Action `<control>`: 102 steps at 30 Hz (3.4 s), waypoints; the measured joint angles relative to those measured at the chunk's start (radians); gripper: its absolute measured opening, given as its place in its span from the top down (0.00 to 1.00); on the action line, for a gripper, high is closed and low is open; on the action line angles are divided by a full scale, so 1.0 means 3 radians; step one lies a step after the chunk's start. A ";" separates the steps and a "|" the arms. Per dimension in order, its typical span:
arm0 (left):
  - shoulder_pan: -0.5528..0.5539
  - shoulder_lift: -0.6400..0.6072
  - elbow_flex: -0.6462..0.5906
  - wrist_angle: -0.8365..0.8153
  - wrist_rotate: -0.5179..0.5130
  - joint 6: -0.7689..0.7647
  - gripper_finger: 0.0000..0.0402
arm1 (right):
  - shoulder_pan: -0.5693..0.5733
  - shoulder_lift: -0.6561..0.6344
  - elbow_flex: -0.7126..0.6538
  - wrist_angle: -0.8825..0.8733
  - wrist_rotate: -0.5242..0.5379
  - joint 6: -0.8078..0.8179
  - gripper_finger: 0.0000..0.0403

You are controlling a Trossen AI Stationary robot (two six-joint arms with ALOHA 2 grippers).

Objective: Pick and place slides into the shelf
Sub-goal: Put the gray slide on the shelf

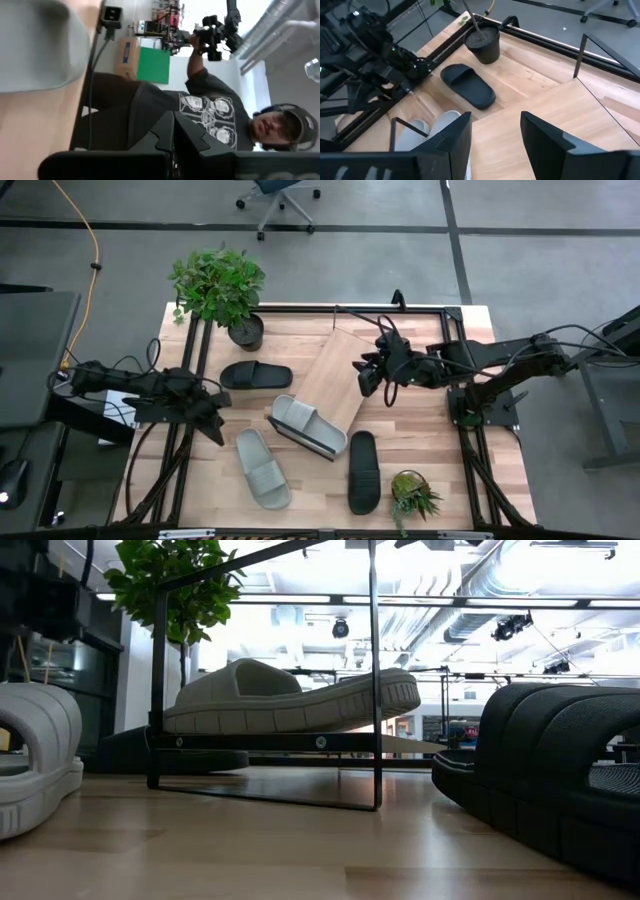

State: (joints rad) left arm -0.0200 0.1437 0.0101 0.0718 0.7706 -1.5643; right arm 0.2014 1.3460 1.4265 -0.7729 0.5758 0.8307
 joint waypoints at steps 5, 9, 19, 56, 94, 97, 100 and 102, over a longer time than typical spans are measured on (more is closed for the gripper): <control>0.0000 0.0220 0.0210 -0.0182 -0.0093 0.0195 1.00 | -0.0001 0.0000 0.0000 -0.0068 -0.0008 0.0014 0.60; 0.0000 0.0444 0.0571 -0.0501 -0.0101 0.0503 1.00 | -0.0001 0.0001 -0.0001 -0.0159 -0.0010 0.0019 0.60; 0.0000 0.1177 0.1388 -0.1809 -0.0579 0.1421 1.00 | -0.0001 0.0001 -0.0001 -0.0398 -0.0011 0.0007 0.60; -0.1620 0.2625 0.1512 -0.1157 -0.2477 0.1695 0.80 | -0.0002 0.0001 -0.0001 -0.0729 -0.0184 -0.0108 0.60; -0.1642 0.4098 0.1509 0.0373 -0.2110 0.1357 0.52 | 0.0007 0.0003 -0.0001 -0.0776 -0.0287 -0.0616 0.60; -0.1642 0.4098 0.1509 0.0374 -0.2101 0.1366 0.52 | 0.0007 0.0003 -0.0001 -0.0776 -0.0267 -0.0616 0.60; -0.1641 0.4098 0.1509 0.0372 -0.2097 0.1367 0.56 | 0.0007 0.0003 -0.0001 -0.0776 -0.0261 -0.0616 0.60; -0.1636 0.4098 0.1509 0.0366 -0.2100 0.1372 0.60 | 0.0007 0.0003 -0.0001 -0.0776 -0.0261 -0.0616 0.60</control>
State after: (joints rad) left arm -0.5108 1.3731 0.4629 0.1818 0.1406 -1.1526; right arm 0.2035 1.3468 1.4261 -1.0058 0.4976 0.6460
